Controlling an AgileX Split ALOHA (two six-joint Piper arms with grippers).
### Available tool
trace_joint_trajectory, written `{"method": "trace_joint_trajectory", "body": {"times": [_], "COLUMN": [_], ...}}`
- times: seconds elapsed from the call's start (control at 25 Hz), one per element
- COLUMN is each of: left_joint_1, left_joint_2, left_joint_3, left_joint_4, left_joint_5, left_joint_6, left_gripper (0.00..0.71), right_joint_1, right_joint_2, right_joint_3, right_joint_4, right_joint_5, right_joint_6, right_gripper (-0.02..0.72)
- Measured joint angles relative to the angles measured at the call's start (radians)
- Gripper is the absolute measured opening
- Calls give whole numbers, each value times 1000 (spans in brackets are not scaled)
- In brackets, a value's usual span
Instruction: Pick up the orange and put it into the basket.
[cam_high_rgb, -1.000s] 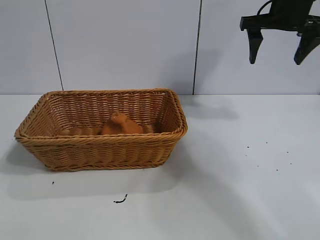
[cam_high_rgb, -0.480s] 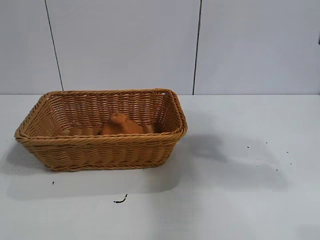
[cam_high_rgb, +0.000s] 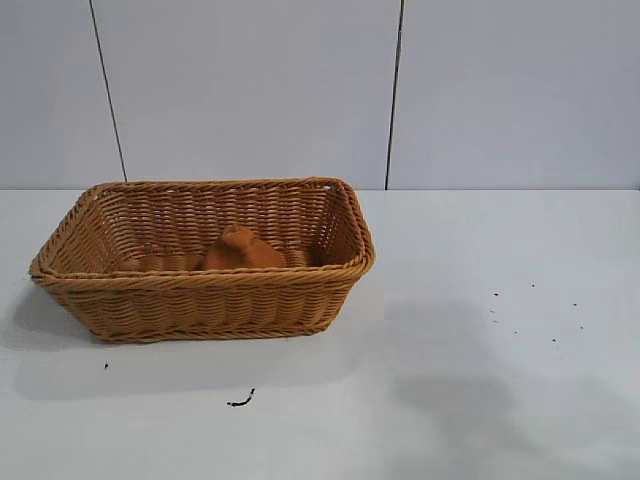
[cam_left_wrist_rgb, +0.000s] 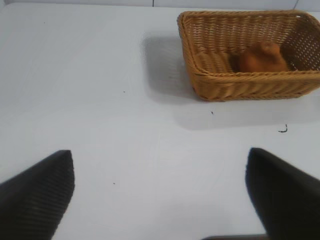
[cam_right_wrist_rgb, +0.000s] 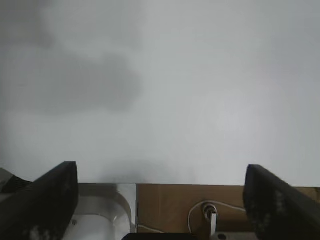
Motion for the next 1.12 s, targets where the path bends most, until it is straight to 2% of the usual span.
{"method": "trace_joint_trajectory", "body": {"times": [0.44, 0.6, 0.72, 1.12], "left_joint_1": [0, 0, 0, 0], "left_joint_2": [0, 0, 0, 0], "left_joint_3": [0, 0, 0, 0], "left_joint_4": [0, 0, 0, 0], "left_joint_5": [0, 0, 0, 0], "left_joint_6": [0, 0, 0, 0], "left_gripper": [666, 666, 666, 666], "right_joint_1": [0, 0, -1, -13], "right_joint_2": [-430, -571, -599, -599], "right_joint_3": [3, 5, 5, 9], "right_joint_4": [-3, -50, -74, -75], "right_joint_5": [-1, 1, 1, 1], "right_joint_6": [0, 55, 85, 85], "right_gripper": [610, 610, 610, 610]}}
